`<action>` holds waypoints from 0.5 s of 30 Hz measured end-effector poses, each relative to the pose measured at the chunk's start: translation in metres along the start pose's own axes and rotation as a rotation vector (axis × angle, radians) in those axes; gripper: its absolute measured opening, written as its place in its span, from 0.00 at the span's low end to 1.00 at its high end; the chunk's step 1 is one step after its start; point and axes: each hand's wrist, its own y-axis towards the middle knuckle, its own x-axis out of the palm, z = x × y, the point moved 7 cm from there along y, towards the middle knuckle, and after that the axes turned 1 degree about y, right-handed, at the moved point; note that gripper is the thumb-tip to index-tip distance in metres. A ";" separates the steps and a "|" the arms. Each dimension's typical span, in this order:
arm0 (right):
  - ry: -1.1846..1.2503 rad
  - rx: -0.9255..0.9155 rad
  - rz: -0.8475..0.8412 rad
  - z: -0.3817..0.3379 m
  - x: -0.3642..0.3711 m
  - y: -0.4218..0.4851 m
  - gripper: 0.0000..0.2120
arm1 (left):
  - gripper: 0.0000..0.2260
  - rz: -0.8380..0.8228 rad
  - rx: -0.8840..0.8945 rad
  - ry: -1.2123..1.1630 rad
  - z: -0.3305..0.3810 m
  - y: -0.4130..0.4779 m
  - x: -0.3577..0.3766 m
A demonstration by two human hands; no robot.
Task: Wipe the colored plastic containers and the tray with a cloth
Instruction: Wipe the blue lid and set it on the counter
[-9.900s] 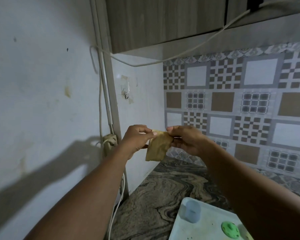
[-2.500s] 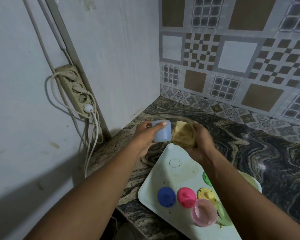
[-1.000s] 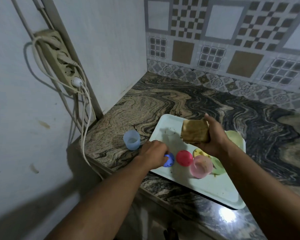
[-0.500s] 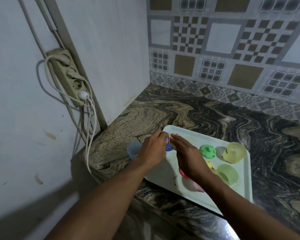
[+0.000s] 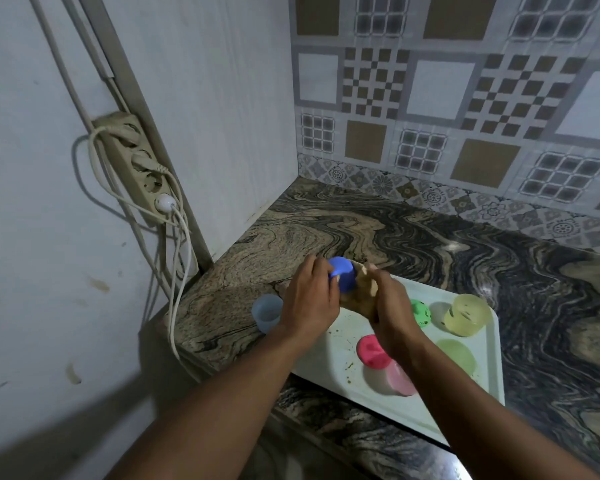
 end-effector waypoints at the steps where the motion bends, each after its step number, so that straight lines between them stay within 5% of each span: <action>1: 0.079 0.040 -0.003 0.001 0.004 -0.002 0.19 | 0.05 0.010 -0.025 -0.022 0.000 0.000 0.000; 3: 0.122 0.041 0.016 0.001 0.004 -0.001 0.19 | 0.05 0.006 -0.064 -0.050 -0.003 0.002 0.003; 8: -0.228 -0.185 0.008 -0.006 -0.009 0.005 0.09 | 0.05 -0.090 -0.150 -0.245 -0.007 0.009 0.006; 12: -0.355 -0.185 -0.049 -0.020 -0.012 0.012 0.06 | 0.06 -0.377 -0.427 -0.431 -0.026 0.026 0.015; 15: -0.309 -0.126 -0.146 -0.027 -0.013 0.017 0.06 | 0.07 -0.586 -0.395 -0.468 -0.020 0.042 0.009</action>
